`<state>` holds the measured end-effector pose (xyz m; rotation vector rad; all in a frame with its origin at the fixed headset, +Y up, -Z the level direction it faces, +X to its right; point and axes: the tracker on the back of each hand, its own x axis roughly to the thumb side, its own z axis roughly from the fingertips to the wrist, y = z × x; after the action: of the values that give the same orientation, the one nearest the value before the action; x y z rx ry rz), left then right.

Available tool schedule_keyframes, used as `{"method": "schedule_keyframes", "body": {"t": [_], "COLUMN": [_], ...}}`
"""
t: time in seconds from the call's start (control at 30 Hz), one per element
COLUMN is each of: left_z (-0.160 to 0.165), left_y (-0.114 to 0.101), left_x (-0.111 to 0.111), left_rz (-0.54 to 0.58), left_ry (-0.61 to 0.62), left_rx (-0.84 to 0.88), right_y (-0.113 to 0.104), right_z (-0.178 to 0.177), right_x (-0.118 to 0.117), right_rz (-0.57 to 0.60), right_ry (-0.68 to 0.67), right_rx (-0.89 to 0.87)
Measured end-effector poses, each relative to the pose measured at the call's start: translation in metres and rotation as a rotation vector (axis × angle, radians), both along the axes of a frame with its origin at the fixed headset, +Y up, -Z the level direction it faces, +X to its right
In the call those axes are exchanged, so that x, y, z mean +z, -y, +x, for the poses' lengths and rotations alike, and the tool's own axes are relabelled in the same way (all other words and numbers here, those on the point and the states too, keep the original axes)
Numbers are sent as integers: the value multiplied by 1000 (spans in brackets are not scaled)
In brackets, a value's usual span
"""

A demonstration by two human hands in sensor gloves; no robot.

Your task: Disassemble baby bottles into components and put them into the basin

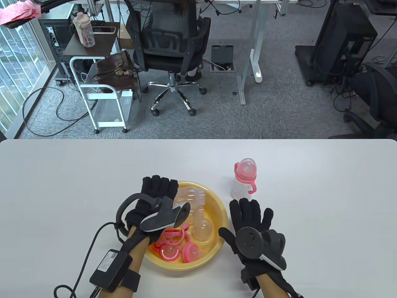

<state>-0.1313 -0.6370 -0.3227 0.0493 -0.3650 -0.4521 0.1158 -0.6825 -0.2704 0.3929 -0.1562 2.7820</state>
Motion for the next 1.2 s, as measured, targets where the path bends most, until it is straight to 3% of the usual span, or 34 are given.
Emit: {"method": "schedule_keyframes", "body": {"t": [0.13,0.27,0.4,0.77,0.9,1.03,1.2], "left_z": [-26,-56,-80,-101,-101,-104,-104], "left_y": [-4,10,29,49,50,49,50], "left_x": [33,59,78,68,65,62,60], "left_rz": [-4,26,293,244,219,207,211], "left_ry": [51,-3,59,-13,-28,-51,-67], "left_rx": [77,187,384,446,443,470,483], "right_y": [1,2,3,6,-1,-16,-26], "right_z": [-6,-10,-10,-11,-2,17,41], "right_x": [2,4,4,1,-6,-26,-73], "right_rz": [18,36,34,11,-45,-46,-112], "right_ry": [-26,-42,-42,-27,42,175,397], "right_rx": [35,65,77,91,63,14,-27]}}
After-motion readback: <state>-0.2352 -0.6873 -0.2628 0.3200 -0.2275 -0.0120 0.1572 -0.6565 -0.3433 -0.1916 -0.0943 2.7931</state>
